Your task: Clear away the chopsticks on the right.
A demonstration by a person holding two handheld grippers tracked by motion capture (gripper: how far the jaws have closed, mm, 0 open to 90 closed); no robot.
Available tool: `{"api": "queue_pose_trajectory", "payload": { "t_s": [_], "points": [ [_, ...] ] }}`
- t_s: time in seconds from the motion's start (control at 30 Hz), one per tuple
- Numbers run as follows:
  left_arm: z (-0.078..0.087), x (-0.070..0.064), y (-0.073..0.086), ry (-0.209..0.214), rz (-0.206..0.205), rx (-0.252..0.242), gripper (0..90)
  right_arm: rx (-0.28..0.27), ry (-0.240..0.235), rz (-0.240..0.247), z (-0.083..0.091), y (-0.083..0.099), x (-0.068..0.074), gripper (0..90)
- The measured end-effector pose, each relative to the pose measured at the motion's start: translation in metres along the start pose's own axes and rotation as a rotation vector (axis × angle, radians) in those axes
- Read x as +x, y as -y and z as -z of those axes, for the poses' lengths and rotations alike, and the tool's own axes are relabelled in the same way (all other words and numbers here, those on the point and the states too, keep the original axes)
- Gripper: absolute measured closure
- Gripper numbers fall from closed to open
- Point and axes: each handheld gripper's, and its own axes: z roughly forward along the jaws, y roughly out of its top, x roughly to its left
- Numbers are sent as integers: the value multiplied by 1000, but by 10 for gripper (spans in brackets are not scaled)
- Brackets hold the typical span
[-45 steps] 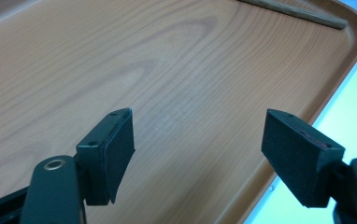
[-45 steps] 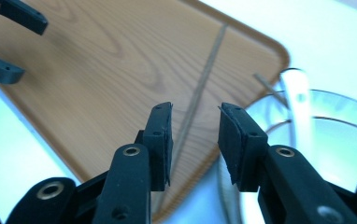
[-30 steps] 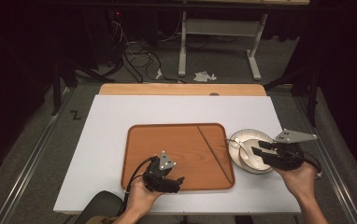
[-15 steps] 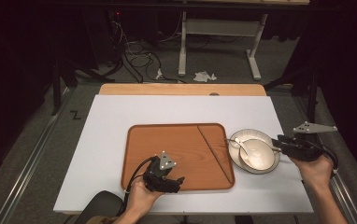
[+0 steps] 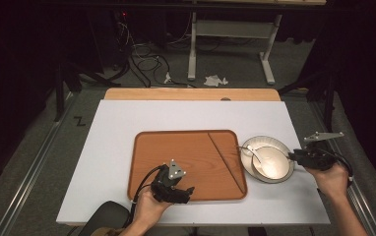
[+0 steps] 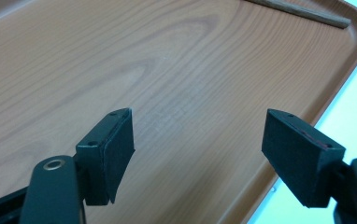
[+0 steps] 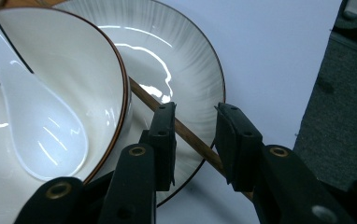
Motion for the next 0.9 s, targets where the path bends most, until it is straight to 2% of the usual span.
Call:
{"api": "queue_pose_trajectory", "payload": {
  "t_s": [0.33, 0.4, 0.9],
  "points": [
    [0, 0, 0, 4, 3, -3, 253, 76, 7, 33, -12, -1, 2, 696],
    [-1, 0, 0, 1, 1, -2, 253, 89, 8, 54, -15, -2, 3, 695],
    [-1, -1, 0, 4, 0, 0, 254, 97, 20, 68, -20, -8, 5, 809]
  ]
}}
